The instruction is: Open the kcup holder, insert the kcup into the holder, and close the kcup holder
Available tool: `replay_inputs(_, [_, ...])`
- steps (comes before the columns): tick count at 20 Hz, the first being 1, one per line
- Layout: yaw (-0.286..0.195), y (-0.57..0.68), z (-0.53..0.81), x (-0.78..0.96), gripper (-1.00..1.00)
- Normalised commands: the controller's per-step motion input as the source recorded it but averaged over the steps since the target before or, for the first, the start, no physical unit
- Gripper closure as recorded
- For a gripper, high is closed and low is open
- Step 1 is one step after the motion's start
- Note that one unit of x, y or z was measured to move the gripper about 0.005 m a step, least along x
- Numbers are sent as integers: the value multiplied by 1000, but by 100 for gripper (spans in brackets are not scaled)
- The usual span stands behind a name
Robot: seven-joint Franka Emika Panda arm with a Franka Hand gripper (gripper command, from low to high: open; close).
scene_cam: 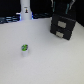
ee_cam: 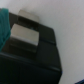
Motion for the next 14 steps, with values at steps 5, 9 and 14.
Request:
replay_inputs(5, [-176,542,-347,-208,-100])
replay_inputs(9, [-168,472,-373,-164,-100])
replay_inputs(14, [-120,270,-389,-156,-100])
